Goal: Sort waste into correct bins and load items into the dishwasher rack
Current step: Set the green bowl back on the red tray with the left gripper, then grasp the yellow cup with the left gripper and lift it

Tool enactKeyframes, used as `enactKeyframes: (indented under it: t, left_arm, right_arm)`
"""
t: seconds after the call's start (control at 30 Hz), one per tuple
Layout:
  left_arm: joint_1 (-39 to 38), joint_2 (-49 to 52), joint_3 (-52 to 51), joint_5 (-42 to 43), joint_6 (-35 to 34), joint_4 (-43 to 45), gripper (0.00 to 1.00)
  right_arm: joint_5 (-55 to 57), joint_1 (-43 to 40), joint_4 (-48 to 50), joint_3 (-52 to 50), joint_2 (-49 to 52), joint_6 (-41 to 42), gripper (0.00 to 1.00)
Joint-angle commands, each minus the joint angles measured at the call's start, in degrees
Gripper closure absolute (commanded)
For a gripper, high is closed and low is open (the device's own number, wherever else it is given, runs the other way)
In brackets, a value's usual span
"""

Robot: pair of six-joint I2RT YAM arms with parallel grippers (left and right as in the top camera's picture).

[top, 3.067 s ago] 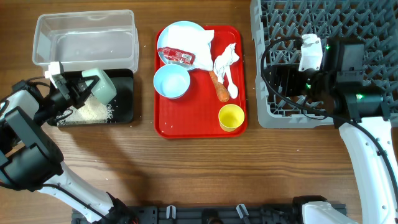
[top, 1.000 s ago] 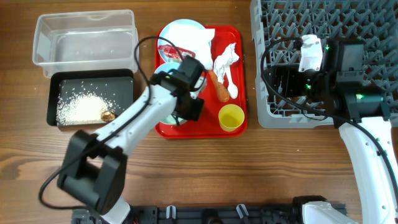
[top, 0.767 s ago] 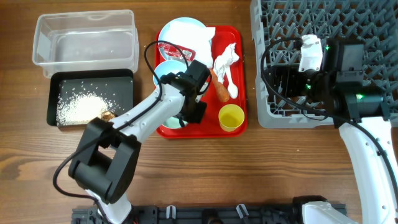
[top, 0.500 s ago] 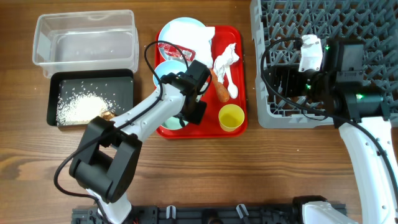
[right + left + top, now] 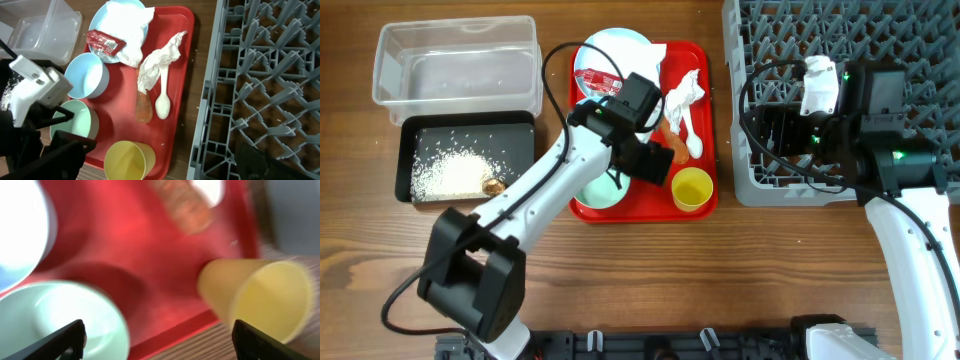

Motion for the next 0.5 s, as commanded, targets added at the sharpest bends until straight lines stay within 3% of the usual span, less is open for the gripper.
enactKeyframes:
  t: [0.0, 0.47]
  left_arm:
    - [-1.92, 0.5, 0.66, 3.65, 0.09, 1.36, 0.1]
    - [-3.87, 2.27, 0.59, 5.14, 0.09, 2.73, 0.27]
  right_arm:
    - [-0.85, -0.02, 0.11, 1.01, 0.85, -0.15, 0.02]
    - [-0.85, -0.02, -1.09, 1.01, 4.96, -0.17, 0.02]
